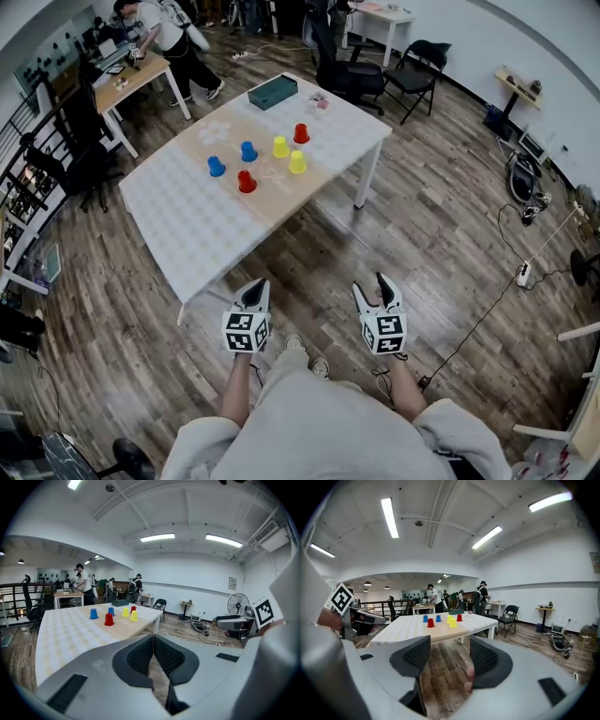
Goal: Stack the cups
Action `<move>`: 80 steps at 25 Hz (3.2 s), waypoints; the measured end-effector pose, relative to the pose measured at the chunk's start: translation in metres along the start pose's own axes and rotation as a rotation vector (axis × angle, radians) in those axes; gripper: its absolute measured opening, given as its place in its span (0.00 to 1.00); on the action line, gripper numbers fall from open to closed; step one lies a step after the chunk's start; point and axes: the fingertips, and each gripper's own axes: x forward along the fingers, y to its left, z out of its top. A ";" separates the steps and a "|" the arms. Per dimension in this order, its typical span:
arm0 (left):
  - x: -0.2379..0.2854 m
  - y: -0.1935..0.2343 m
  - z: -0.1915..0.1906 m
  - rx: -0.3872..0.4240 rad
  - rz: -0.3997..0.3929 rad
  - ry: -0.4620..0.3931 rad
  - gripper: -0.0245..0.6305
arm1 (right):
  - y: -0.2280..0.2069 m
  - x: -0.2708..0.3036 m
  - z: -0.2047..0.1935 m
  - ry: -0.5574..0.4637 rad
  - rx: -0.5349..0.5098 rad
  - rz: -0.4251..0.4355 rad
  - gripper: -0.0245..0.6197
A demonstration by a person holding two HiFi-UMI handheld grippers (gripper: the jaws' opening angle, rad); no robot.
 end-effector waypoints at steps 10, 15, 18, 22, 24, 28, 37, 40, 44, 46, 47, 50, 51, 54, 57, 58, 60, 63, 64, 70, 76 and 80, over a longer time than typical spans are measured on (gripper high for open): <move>0.053 0.009 0.014 0.007 -0.032 0.008 0.06 | -0.023 0.040 0.005 0.013 0.002 -0.022 0.42; 0.098 0.024 0.029 0.003 -0.056 0.004 0.06 | -0.038 0.077 0.015 0.023 -0.007 -0.038 0.42; 0.127 0.034 0.041 0.002 -0.073 -0.003 0.06 | -0.046 0.103 0.025 0.025 -0.018 -0.045 0.42; 0.162 0.045 0.056 0.003 -0.096 -0.017 0.06 | -0.060 0.133 0.036 0.020 -0.023 -0.063 0.42; 0.179 0.052 0.065 0.000 -0.097 -0.025 0.06 | -0.066 0.149 0.044 0.016 -0.026 -0.068 0.42; 0.208 0.066 0.087 0.006 -0.119 -0.025 0.06 | -0.077 0.180 0.063 0.016 -0.025 -0.088 0.42; 0.275 0.095 0.114 0.006 -0.167 -0.030 0.06 | -0.099 0.240 0.085 0.024 -0.039 -0.129 0.41; 0.293 0.100 0.120 0.011 -0.187 -0.030 0.06 | -0.104 0.255 0.088 0.022 -0.043 -0.142 0.41; 0.312 0.104 0.125 0.016 -0.211 -0.024 0.06 | -0.110 0.268 0.089 0.035 -0.038 -0.159 0.40; 0.319 0.105 0.126 0.016 -0.218 -0.018 0.06 | -0.112 0.273 0.087 0.041 -0.035 -0.165 0.40; 0.322 0.105 0.126 0.017 -0.220 -0.016 0.06 | -0.114 0.275 0.086 0.043 -0.034 -0.167 0.40; 0.333 0.106 0.129 0.020 -0.227 -0.011 0.06 | -0.120 0.283 0.086 0.047 -0.029 -0.171 0.40; 0.337 0.106 0.130 0.024 -0.229 -0.009 0.06 | -0.122 0.286 0.085 0.047 -0.027 -0.171 0.40; 0.350 0.105 0.134 0.034 -0.232 -0.005 0.06 | -0.132 0.297 0.086 0.042 -0.026 -0.171 0.40; 0.366 0.105 0.137 0.031 -0.230 -0.004 0.06 | -0.145 0.309 0.088 0.037 -0.022 -0.174 0.40; 0.371 0.105 0.139 0.032 -0.229 -0.003 0.06 | -0.150 0.313 0.089 0.036 -0.021 -0.174 0.40; 0.384 0.105 0.143 0.034 -0.223 -0.002 0.06 | -0.161 0.322 0.092 0.030 -0.021 -0.171 0.40; 0.402 0.107 0.153 0.025 -0.205 -0.010 0.06 | -0.179 0.339 0.096 0.031 -0.025 -0.161 0.40; 0.408 0.108 0.157 0.020 -0.196 -0.013 0.06 | -0.184 0.345 0.098 0.032 -0.025 -0.157 0.40; 0.440 0.117 0.174 0.006 -0.127 -0.019 0.06 | -0.223 0.383 0.117 0.022 -0.021 -0.120 0.40; 0.461 0.125 0.175 -0.010 -0.038 -0.024 0.06 | -0.261 0.415 0.126 0.023 -0.028 -0.073 0.40; 0.465 0.139 0.182 -0.025 0.030 -0.033 0.06 | -0.282 0.431 0.132 0.020 -0.031 -0.043 0.40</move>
